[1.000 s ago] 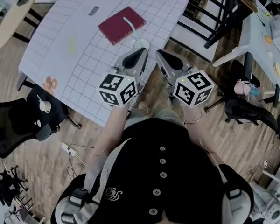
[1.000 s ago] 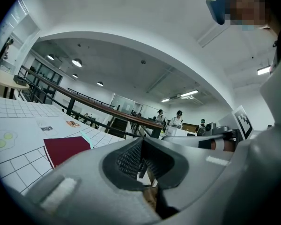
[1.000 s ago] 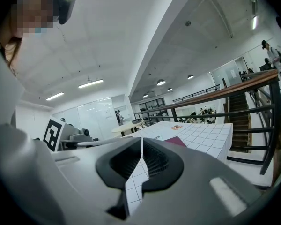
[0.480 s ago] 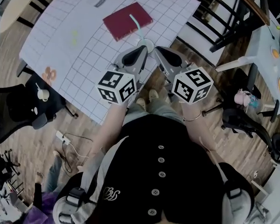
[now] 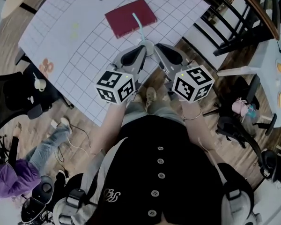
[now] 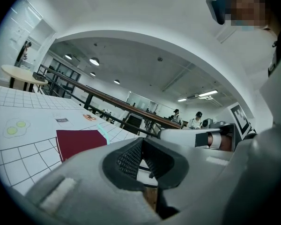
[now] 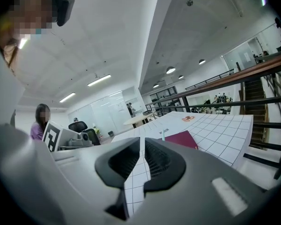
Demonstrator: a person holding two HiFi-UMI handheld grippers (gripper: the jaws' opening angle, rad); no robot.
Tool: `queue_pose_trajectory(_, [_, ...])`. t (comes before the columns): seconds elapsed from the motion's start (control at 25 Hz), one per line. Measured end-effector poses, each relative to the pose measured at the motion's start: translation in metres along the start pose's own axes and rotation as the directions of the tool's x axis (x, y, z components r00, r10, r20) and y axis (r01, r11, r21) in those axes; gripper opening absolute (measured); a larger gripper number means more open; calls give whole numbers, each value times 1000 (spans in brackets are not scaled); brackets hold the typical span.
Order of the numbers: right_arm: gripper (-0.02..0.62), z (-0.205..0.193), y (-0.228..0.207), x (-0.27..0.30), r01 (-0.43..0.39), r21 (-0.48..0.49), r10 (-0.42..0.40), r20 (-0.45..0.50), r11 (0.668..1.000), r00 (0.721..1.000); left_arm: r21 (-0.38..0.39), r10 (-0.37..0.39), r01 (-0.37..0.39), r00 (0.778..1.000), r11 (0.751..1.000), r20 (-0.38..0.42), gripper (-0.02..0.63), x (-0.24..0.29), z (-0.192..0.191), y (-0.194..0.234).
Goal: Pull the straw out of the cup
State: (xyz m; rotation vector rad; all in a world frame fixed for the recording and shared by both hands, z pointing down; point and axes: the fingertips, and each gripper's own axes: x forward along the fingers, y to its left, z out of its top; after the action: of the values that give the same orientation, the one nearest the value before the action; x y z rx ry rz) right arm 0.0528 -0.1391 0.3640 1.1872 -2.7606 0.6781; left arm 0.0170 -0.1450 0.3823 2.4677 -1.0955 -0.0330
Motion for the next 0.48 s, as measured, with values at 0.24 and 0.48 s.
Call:
queue_pose_trajectory(0.24, [40, -12, -11, 12, -16, 19, 17, -50, 1000, 999, -35, 38, -38, 999, 999, -8, -2, 2, -10, 13])
queue_pose_trajectory(0.48, [60, -21, -21, 27, -32, 29, 34, -88, 999, 996, -62, 60, -62, 998, 996, -25, -2, 7, -20, 25])
